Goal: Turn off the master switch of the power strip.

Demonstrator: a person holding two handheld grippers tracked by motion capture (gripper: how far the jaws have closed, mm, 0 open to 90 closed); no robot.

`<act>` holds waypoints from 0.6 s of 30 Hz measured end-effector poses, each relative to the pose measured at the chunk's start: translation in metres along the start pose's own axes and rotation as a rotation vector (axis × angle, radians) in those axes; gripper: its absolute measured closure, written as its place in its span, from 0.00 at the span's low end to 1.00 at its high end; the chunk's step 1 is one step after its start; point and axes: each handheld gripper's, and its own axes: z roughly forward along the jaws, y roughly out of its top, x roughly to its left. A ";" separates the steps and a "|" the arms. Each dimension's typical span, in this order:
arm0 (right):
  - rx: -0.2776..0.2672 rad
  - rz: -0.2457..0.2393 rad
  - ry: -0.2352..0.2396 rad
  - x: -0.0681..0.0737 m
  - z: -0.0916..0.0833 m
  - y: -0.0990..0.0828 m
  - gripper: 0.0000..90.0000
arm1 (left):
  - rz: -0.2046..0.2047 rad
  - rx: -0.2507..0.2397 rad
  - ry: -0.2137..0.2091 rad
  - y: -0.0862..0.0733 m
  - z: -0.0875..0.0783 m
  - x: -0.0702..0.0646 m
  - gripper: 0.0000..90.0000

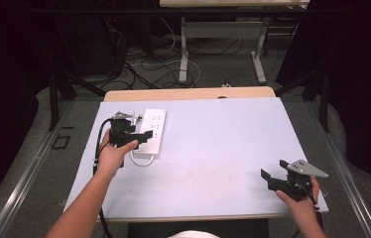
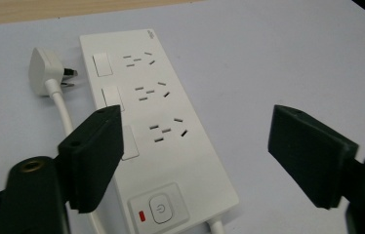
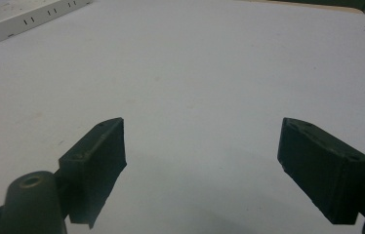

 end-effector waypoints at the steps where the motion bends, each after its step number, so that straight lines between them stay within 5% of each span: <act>1: 0.025 0.001 0.006 0.000 -0.002 0.001 0.19 | -0.007 -0.013 -0.007 0.000 -0.001 -0.002 0.19; 2: -0.040 0.009 -0.003 0.001 0.003 -0.001 0.19 | -0.003 -0.024 -0.011 0.000 -0.002 -0.003 0.18; 4: 0.034 -0.003 0.007 -0.001 -0.003 0.001 0.19 | 0.006 -0.044 -0.018 0.001 -0.004 -0.006 0.17; 10: 0.020 0.006 0.011 0.000 -0.002 0.001 0.19 | 0.036 -0.056 -0.069 0.001 -0.011 -0.011 0.00; 11: -0.012 0.015 0.005 0.000 0.001 0.000 0.19 | 0.034 -0.060 -0.070 0.001 -0.011 -0.012 0.01; 12: 0.025 0.020 0.011 0.000 -0.002 0.001 0.19 | 0.027 -0.076 -0.067 0.000 -0.012 -0.013 0.01; 18: 0.013 0.007 0.016 -0.002 -0.001 0.000 0.19 | 0.053 -0.095 -0.092 -0.005 -0.019 -0.019 0.01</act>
